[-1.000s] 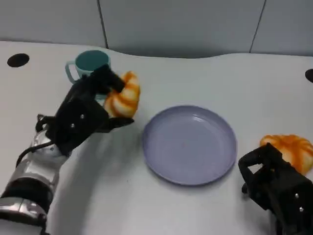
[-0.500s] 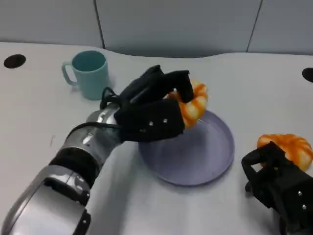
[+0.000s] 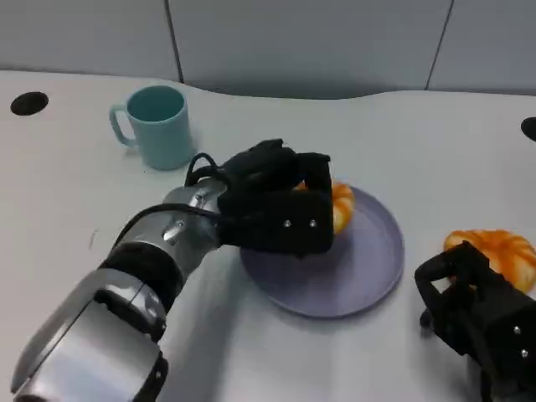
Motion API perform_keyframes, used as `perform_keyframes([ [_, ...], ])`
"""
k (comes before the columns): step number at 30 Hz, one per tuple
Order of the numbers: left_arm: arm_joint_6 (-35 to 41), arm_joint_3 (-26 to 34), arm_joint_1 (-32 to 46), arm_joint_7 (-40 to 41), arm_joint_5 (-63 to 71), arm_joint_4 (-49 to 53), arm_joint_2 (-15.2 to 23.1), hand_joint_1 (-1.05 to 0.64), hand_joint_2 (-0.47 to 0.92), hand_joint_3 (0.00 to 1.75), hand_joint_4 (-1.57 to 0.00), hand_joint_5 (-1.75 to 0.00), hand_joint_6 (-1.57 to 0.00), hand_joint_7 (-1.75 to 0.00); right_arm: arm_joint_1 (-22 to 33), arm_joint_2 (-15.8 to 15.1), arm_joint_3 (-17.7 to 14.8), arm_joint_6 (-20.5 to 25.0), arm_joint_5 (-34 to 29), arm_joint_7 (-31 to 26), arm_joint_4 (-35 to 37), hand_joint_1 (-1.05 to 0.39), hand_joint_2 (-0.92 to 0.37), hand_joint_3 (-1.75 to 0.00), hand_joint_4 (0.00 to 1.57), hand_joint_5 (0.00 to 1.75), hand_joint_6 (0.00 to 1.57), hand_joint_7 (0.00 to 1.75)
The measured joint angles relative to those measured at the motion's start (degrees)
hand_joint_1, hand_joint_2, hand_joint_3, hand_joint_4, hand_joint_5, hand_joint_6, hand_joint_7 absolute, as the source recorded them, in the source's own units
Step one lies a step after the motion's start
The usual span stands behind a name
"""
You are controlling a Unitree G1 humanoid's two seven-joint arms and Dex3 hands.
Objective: Grasp the bread from the table and place it into the plate.
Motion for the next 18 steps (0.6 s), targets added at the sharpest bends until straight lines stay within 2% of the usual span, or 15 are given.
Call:
perform_keyframes([
  [2, -0.1, -1.3, -0.6, -0.4, 1.1, 0.0, 0.5, -0.75, 0.85, 0.01, -0.17, -0.34, -0.36, -0.04, 0.0, 0.0, 0.0, -0.6, 0.2, 0.1, 0.5, -0.25, -0.92, -0.41, 0.61, 1.75, 0.38, 1.67],
  [7, -1.0, -2.6, -0.8, -0.3, 2.4, 0.0, 1.1, -0.80, 0.87, 0.01, -0.01, -0.23, -0.20, 0.00, 0.0, 0.0, 0.0, -0.6, 0.3, 0.1, 1.0, -0.24, -0.92, -0.41, 0.60, 1.75, 0.38, 1.68],
  [12, -1.2, -3.2, -1.1, -1.3, 2.4, 0.1, 1.1, -0.84, 0.89, 0.01, 0.00, -0.03, -0.10, -0.01, 0.0, 0.0, 0.0, -0.6, 0.4, 0.3, 1.0, -0.25, -0.92, -0.41, 0.60, 1.75, 0.37, 1.68],
  [18, -1.4, -2.1, -1.9, -2.9, 1.3, 0.0, 1.2, -0.83, 0.90, 0.01, 0.00, 0.00, -0.08, -0.01, 0.0, 0.0, 0.0, 0.1, 0.2, 0.2, 0.8, -0.25, -0.92, -0.41, 0.61, 1.75, 0.38, 1.68],
])
